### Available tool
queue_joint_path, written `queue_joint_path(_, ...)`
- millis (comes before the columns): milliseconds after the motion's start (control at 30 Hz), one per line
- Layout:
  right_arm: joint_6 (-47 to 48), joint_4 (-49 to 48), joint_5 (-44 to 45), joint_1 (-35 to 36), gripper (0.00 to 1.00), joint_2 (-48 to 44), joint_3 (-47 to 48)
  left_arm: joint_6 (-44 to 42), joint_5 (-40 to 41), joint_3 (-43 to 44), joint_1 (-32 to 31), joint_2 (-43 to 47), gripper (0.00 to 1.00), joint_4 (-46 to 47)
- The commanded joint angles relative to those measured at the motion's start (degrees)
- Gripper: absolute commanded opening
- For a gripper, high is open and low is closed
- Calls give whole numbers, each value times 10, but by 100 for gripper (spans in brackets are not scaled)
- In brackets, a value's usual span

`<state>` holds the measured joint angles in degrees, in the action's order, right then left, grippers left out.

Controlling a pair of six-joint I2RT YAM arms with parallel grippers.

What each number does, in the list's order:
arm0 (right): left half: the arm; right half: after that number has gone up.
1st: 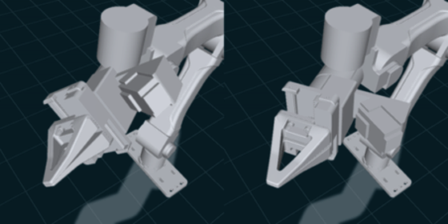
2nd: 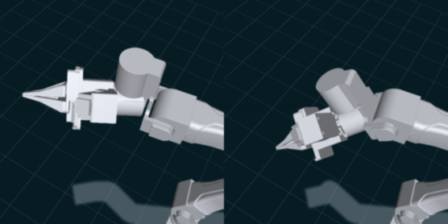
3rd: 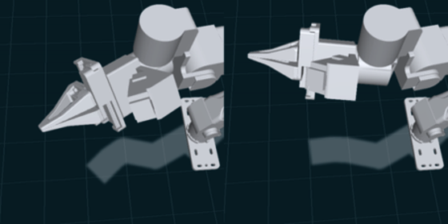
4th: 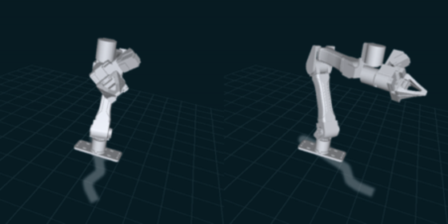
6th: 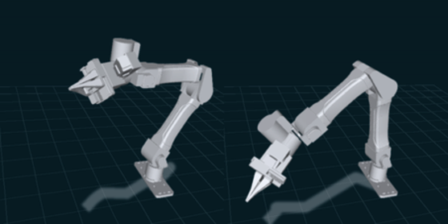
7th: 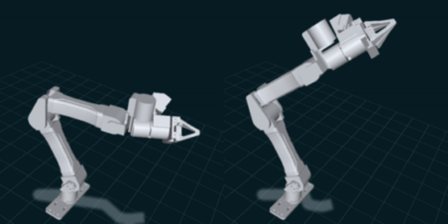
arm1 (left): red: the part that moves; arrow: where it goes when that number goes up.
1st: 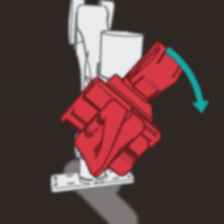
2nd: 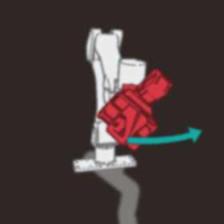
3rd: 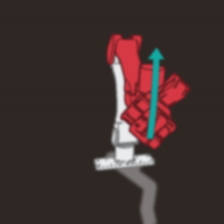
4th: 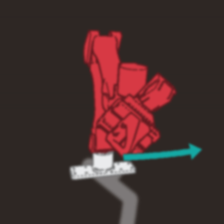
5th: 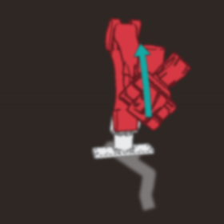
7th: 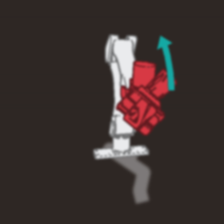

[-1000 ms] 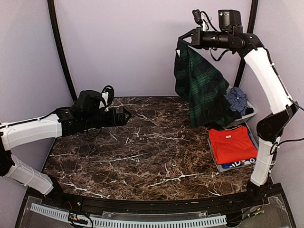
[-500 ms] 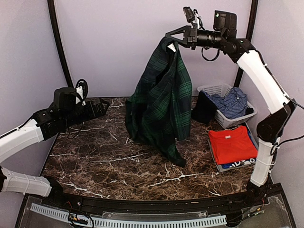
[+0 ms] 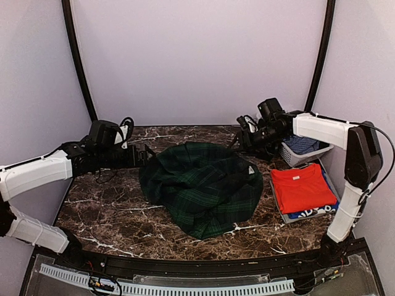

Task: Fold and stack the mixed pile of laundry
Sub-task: Place the crumpled skirt at the center of the board, then adjust the crumpled skirt at the center of the board.

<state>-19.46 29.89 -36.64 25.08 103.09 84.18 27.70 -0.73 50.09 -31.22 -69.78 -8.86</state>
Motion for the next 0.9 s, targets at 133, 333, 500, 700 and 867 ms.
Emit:
queue_joint_path(133, 62, 22, 91, 24, 68, -74, -90, -68, -121, 6, -25, -71, 96, -4)
queue_joint_path(333, 70, 41, 67, 66, 64, -73, -108, -110, -127, 75, -81, -160, 94, -24)
queue_joint_path(500, 78, 40, 45, 104, 64, -88, -148, -113, -126, 115, -98, -216, 95, -28)
queue_joint_path(700, 58, -12, 34, 169, 48, -109, -247, -110, -124, 134, -104, -229, 94, -15)
queue_joint_path(867, 27, -71, 29, 183, 45, -154, -339, -109, -88, 178, -110, -280, 89, -62)
